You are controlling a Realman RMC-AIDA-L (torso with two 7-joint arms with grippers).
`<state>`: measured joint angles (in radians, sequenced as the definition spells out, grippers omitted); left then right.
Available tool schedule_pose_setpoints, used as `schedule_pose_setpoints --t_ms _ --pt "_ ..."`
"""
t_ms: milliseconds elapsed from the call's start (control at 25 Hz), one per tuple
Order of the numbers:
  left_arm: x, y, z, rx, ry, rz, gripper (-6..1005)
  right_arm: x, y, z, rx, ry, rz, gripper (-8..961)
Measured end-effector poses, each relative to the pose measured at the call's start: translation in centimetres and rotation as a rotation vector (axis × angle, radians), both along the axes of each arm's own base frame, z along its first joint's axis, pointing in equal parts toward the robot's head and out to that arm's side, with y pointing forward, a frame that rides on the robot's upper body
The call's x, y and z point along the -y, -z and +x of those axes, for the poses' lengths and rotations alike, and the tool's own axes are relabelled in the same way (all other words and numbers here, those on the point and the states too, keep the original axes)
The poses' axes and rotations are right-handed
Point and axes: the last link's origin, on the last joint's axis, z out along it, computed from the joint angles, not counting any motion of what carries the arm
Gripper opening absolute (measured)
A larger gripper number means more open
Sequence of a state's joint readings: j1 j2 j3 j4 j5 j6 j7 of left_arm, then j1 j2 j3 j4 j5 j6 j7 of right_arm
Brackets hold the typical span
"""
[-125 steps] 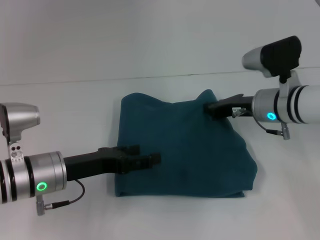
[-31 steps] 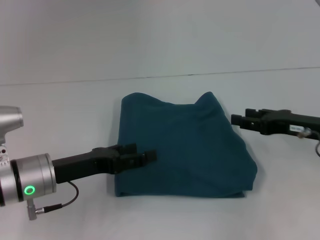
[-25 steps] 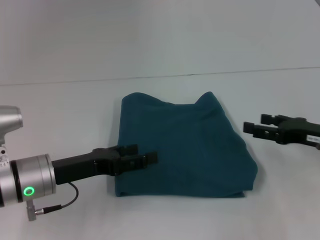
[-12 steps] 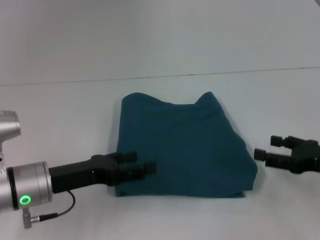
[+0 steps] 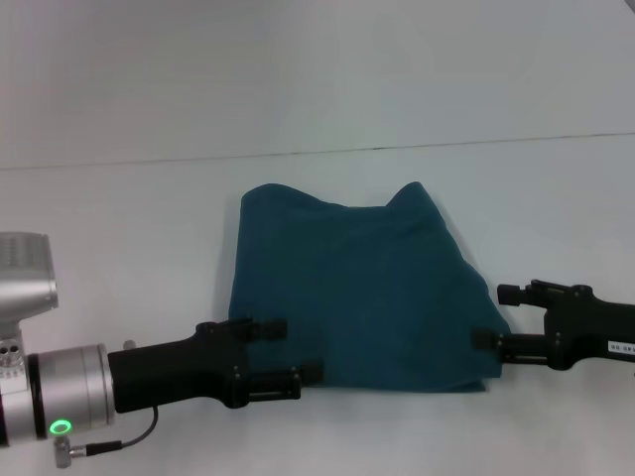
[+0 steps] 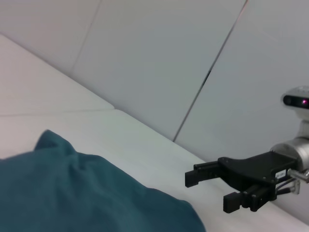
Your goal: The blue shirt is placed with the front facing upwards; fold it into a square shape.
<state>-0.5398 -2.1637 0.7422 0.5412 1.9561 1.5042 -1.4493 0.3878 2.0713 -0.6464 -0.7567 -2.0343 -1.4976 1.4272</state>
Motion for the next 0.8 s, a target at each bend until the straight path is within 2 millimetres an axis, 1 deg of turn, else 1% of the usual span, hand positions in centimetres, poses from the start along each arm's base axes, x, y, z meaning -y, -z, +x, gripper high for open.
schedule_pose_setpoints --t_ms 280,480,800 --pt "-0.3 -0.2 0.1 -0.002 0.015 0.034 937 -1.0 -0.1 -0.9 0.017 -0.043 0.012 899" --pt "-0.6 -0.3 0.1 -0.024 0.066 0.078 937 -1.5 -0.6 -1.3 0.027 -0.071 0.011 899" --pt "-0.7 -0.4 -0.1 -0.036 0.073 0.092 937 -1.6 -0.6 -1.8 0.041 -0.099 0.002 899"
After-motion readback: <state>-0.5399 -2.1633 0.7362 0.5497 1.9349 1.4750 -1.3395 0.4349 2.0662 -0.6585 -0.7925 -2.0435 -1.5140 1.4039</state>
